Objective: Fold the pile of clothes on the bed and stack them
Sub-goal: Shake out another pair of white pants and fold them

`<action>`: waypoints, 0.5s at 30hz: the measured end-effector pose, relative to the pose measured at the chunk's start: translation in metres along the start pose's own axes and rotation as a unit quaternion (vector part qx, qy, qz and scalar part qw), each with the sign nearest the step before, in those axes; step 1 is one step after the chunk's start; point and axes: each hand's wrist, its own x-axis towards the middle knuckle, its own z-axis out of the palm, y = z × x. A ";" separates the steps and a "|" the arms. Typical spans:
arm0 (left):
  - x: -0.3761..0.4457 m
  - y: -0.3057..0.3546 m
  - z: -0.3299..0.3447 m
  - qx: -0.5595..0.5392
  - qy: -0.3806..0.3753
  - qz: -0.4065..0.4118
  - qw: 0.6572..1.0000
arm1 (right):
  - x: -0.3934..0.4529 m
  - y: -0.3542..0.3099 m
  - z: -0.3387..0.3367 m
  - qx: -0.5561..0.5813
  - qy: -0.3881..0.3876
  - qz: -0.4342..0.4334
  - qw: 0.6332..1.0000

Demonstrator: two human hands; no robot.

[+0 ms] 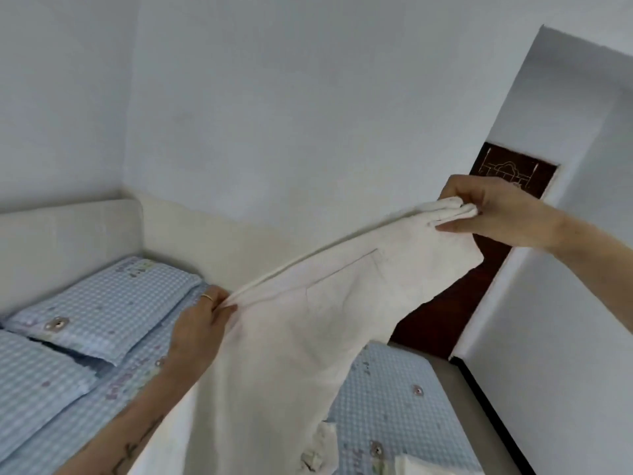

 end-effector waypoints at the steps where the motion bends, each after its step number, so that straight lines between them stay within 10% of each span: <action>1: 0.003 -0.009 -0.009 0.037 0.016 0.015 0.999 | 0.002 0.009 0.016 0.010 -0.003 0.007 1.000; 15: -0.095 -0.135 0.026 0.171 -0.116 0.050 0.977 | -0.028 0.122 0.233 0.084 -0.097 0.092 0.987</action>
